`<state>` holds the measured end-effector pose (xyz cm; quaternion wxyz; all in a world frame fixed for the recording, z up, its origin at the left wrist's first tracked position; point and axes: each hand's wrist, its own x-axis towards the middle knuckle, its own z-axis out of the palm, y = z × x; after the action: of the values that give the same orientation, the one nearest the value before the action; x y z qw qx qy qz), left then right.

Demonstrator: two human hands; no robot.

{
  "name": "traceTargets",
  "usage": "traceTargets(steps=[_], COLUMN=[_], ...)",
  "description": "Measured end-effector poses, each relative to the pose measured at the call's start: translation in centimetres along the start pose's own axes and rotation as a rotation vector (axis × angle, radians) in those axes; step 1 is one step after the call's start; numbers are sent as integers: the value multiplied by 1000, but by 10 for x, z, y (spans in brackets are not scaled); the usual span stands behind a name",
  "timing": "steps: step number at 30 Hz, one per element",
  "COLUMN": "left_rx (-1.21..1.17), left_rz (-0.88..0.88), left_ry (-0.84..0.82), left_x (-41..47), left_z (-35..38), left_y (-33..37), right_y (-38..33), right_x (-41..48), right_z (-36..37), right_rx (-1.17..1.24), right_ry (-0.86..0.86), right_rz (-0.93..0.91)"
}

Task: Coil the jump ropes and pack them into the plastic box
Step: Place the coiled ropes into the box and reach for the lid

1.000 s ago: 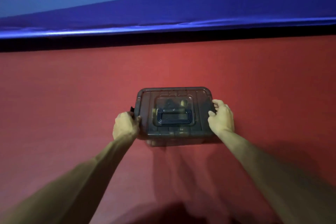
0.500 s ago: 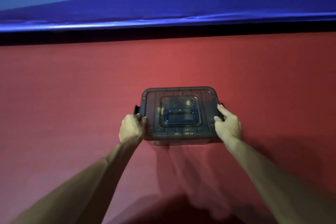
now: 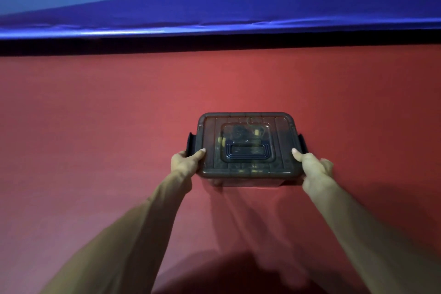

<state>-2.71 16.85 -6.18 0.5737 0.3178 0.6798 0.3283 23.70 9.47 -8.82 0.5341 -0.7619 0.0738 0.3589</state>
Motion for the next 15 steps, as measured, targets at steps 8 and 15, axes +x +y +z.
traceTargets(steps=[8, 15], left_rx=[516, 910], left_rz=[338, 498], left_ry=[156, 110], left_x=[-10, -15], left_z=[4, 3], left_y=[4, 0], right_y=[-9, -9], right_x=[-4, -9], right_z=[4, 0], right_rx=[-9, -39], right_ry=[7, -57], right_rz=[105, -65])
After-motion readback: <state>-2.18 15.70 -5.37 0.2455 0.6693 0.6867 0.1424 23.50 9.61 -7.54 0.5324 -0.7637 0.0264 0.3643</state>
